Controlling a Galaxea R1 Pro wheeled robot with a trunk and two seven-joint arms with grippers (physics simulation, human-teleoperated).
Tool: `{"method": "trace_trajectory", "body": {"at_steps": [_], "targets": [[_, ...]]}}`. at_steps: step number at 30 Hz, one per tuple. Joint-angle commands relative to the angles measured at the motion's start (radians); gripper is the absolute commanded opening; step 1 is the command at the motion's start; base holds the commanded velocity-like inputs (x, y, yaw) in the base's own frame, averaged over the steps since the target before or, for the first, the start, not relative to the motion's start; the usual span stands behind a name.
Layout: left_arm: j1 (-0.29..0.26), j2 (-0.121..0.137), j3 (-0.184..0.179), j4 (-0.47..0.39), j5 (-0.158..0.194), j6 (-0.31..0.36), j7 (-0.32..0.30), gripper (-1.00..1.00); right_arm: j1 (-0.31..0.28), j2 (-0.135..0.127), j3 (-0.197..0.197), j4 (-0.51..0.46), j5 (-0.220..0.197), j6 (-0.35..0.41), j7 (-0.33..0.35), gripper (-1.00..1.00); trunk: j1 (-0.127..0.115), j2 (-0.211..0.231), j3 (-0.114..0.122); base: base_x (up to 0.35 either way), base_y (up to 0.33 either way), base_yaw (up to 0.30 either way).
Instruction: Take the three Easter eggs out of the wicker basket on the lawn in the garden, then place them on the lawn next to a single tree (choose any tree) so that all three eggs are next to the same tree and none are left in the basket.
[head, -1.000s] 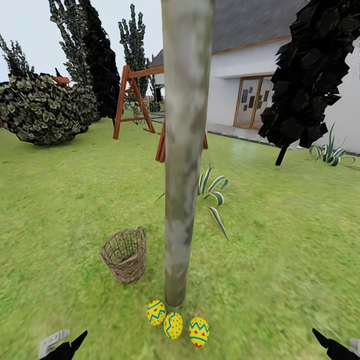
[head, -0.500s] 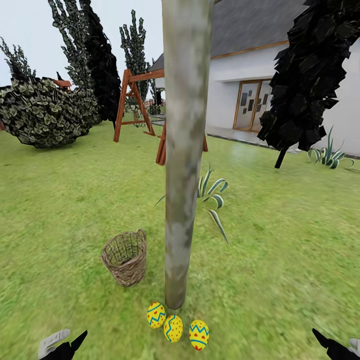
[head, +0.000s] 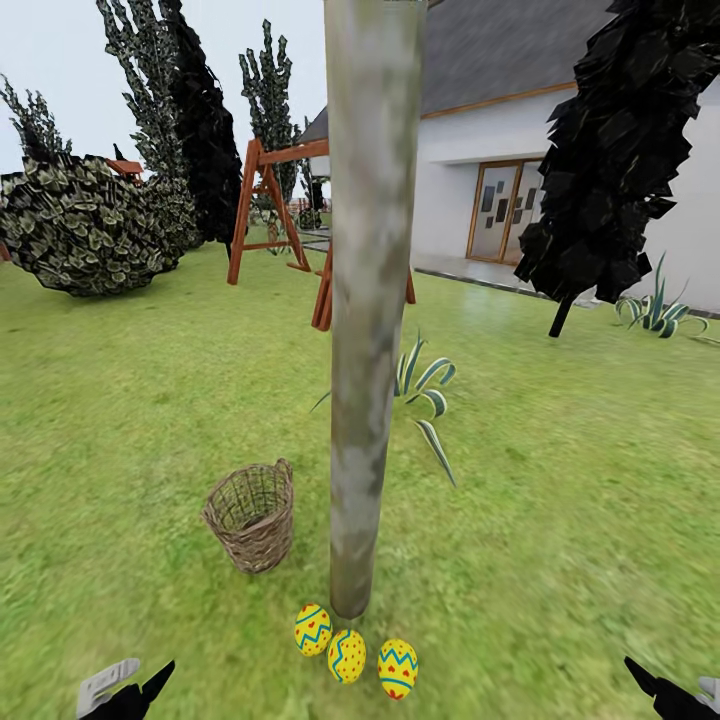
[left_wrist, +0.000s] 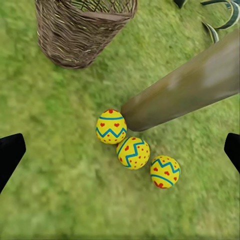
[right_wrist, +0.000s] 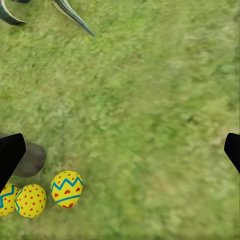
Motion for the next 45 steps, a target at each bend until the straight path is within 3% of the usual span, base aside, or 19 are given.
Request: {"method": "trace_trajectory", "body": {"at_steps": [1,6,22,29,38,45], "targets": [[-0.001,0.000,0.003,0.002,-0.001,-0.004,-0.004,1.00,-0.002,0.000,0.008,0.004,-0.007,-0.004,0.007,1.00,-0.003,0.005,0.001,0.000,0.000,0.000],[-0.001,0.000,0.003,0.002,-0.001,-0.004,-0.004,1.00,-0.002,0.000,0.008,0.004,-0.007,-0.004,0.007,1.00,-0.022,0.039,0.016,0.000,0.000,0.000],[0.002,0.000,0.002,0.001,0.001,-0.001,-0.004,1.00,-0.003,-0.004,0.005,0.014,-0.007,-0.007,0.007,1.00,-0.022,0.039,0.016,0.000,0.000,0.000],[0.006,-0.019,0.002,0.000,0.001,-0.001,0.003,1.00,-0.003,0.001,0.007,0.018,-0.007,-0.007,0.004,1.00,-0.022,0.039,0.016,0.000,0.000,0.000],[0.007,-0.062,-0.006,-0.002,-0.015,-0.002,0.050,1.00,-0.003,0.048,0.010,0.019,0.015,-0.007,-0.042,1.00,-0.022,0.039,0.016,0.000,0.000,0.000],[0.015,-0.102,-0.054,0.001,-0.057,-0.001,0.089,1.00,-0.003,0.087,0.008,0.020,0.057,0.007,-0.081,1.00,-0.022,0.039,0.016,0.000,0.000,0.000]]}}
